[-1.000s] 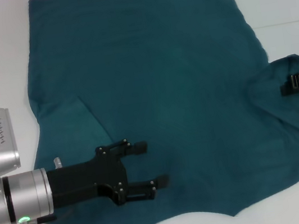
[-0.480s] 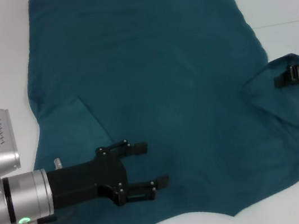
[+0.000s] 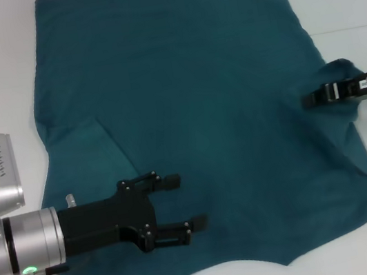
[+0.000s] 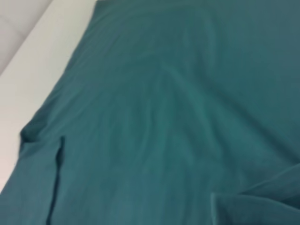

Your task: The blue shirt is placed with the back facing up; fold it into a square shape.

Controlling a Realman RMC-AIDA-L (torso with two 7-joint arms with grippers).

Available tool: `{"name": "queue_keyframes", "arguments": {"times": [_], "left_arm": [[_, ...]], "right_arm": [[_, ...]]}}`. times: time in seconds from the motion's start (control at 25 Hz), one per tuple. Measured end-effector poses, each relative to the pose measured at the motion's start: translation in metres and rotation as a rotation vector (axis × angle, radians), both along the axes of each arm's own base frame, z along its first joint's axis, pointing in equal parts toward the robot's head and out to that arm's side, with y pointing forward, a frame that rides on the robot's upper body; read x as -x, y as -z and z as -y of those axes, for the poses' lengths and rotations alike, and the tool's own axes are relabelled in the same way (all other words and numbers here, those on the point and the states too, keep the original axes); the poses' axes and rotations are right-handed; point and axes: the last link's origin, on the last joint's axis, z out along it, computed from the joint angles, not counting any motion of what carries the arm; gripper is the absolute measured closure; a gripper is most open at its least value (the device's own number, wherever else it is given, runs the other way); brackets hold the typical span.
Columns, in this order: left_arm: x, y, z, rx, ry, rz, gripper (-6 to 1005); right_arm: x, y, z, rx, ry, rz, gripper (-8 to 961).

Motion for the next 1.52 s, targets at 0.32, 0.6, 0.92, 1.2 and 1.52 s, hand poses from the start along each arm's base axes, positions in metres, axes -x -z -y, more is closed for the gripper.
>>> {"name": "queue_keyframes", "arguments": {"times": [0.32, 0.6, 0.92, 1.2, 1.52], "left_arm": [[-0.001, 0.000, -0.001, -0.003, 0.002, 0.000, 99], [-0.001, 0.000, -0.002, -0.005, 0.004, 0.000, 98], [-0.002, 0.000, -0.004, -0.014, 0.001, 0.002, 98], [-0.001, -0.002, -0.004, -0.031, -0.014, 0.016, 99], [0.006, -0.010, -0.002, -0.060, -0.069, 0.057, 98]], "right_arm": [[0.026, 0.027, 0.003, 0.088, -0.098, 0.004, 906], [0.045, 0.054, 0.005, 0.153, -0.166, 0.044, 889], [0.044, 0.047, 0.005, 0.134, -0.189, 0.056, 870], [0.044, 0.035, 0.006, 0.064, -0.221, -0.008, 529], [0.028, 0.030, 0.021, -0.037, -0.265, -0.126, 255]]}}
